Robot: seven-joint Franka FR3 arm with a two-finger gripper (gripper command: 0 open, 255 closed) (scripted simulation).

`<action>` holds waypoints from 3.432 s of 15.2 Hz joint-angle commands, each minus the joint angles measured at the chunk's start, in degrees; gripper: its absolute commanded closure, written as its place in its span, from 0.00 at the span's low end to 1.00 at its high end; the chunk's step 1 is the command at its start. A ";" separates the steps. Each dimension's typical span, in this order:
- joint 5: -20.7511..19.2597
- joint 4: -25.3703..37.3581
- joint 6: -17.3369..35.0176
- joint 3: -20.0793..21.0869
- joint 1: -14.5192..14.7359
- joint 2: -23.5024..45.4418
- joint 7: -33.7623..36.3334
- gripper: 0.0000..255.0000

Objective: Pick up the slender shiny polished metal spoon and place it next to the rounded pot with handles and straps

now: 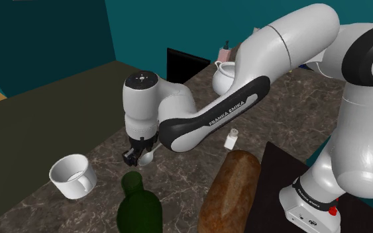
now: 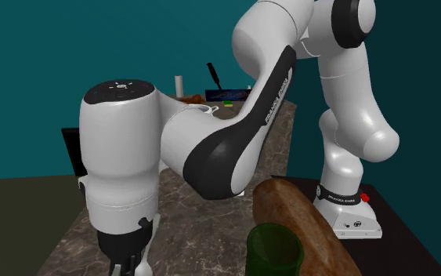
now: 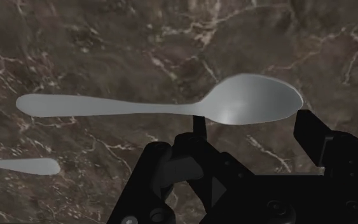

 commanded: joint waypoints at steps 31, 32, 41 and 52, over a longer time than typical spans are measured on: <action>8.42 13.98 -20.67 3.49 -1.64 -8.62 -7.18 1.00; 8.51 14.67 -21.40 3.53 -1.60 -8.68 -7.31 1.00; 11.54 14.55 -24.26 3.34 -4.12 -12.87 -11.05 1.00; 23.42 -4.80 -18.70 -4.41 -13.12 -30.99 -29.99 1.00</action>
